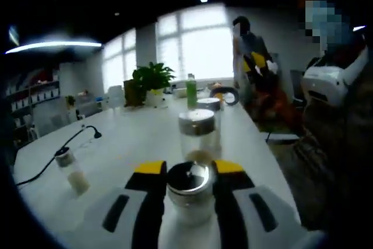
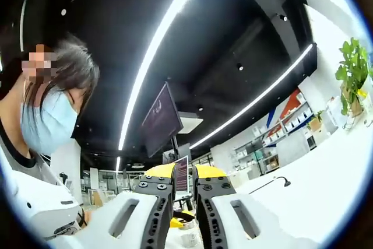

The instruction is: Rotate the seasoning bottle until the label or dispensing opening points toward the visible target arrow and the bottle remains upright within the marked orientation range

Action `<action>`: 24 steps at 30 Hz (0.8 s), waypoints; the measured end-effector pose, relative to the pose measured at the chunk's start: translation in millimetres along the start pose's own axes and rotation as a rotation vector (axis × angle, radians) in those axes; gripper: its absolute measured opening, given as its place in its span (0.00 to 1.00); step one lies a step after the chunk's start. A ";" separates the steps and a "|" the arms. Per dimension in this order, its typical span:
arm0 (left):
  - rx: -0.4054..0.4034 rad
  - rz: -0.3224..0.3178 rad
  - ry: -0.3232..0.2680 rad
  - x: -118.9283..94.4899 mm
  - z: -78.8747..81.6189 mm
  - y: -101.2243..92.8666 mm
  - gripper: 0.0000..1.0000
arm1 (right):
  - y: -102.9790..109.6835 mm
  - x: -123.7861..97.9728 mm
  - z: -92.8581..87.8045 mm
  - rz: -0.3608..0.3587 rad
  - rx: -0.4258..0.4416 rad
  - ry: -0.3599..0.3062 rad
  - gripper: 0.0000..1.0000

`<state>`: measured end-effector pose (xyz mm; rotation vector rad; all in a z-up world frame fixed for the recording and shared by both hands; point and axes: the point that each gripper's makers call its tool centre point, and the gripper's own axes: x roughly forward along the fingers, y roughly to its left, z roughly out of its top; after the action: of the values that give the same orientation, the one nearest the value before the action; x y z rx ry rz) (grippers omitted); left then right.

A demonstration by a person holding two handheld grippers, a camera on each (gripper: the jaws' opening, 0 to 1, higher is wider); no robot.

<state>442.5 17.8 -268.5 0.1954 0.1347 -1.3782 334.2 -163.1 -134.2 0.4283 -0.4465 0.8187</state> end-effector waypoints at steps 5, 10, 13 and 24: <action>-0.052 -0.022 0.004 3.0 -1.2 4.2 0.34 | -11.2 -8.9 3.1 -0.029 -0.011 -0.001 0.09; -0.204 0.055 -0.051 -1.7 -8.7 7.8 0.46 | -21.7 -19.4 10.1 -0.054 -0.017 -0.012 0.09; -0.176 0.175 -0.095 -12.2 -2.5 12.9 0.46 | -28.2 -24.1 11.5 -0.066 -0.006 -0.025 0.09; -0.276 0.427 -0.203 -24.1 21.3 14.2 0.47 | -33.5 -27.8 15.7 -0.075 0.039 -0.082 0.09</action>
<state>451.6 38.9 -241.9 -0.1423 0.1046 -0.9349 339.9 -208.3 -142.4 0.5131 -0.4881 0.7405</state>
